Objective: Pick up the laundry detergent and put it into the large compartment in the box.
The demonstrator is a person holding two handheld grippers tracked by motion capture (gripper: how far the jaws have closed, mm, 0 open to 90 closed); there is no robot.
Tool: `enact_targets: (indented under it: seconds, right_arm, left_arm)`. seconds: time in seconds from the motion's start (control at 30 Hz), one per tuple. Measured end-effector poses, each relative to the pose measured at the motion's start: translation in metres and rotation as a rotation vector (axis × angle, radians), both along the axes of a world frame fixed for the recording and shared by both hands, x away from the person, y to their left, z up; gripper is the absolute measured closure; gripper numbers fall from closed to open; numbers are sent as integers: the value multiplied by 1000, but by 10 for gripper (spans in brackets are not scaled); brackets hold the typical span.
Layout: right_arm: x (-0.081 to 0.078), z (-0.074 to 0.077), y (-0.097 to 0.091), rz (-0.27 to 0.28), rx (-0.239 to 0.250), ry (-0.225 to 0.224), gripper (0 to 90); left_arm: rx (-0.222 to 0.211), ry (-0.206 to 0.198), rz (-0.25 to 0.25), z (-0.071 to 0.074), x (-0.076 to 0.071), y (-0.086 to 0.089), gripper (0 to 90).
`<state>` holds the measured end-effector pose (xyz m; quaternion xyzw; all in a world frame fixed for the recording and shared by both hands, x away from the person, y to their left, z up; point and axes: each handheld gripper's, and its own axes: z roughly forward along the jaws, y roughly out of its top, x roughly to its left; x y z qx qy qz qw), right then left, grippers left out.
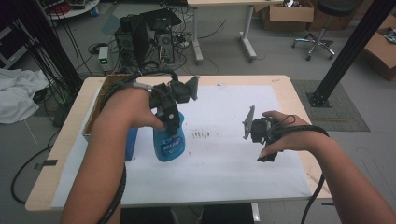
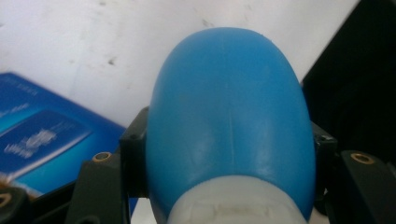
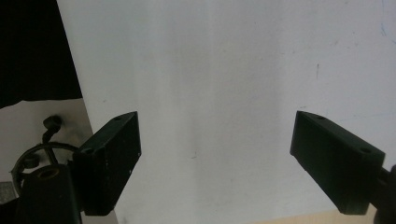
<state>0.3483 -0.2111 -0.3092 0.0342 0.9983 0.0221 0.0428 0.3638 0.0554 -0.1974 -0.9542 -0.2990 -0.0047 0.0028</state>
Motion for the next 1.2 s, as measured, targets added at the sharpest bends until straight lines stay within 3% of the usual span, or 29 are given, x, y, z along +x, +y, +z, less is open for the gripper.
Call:
enact_targets:
  seconds: [0.17,0.4,0.6,0.8,1.2]
  right_arm:
    - [-1,1,-1,0,2,-5,165]
    - [-2,3,-2,-3,2,-8,165]
    - [0,3,-1,1,5,-8,165]
    - [2,4,1,-1,7,-10,165]
    - [4,4,2,-2,4,-10,165]
  left_arm:
    - [-43,-54,138,29,3,12,383]
    - [-11,-32,271,58,3,23,383]
    - [-19,-27,363,79,4,42,383]
    - [-23,-38,455,91,11,66,383]
    - [-28,-7,677,101,26,122,382]
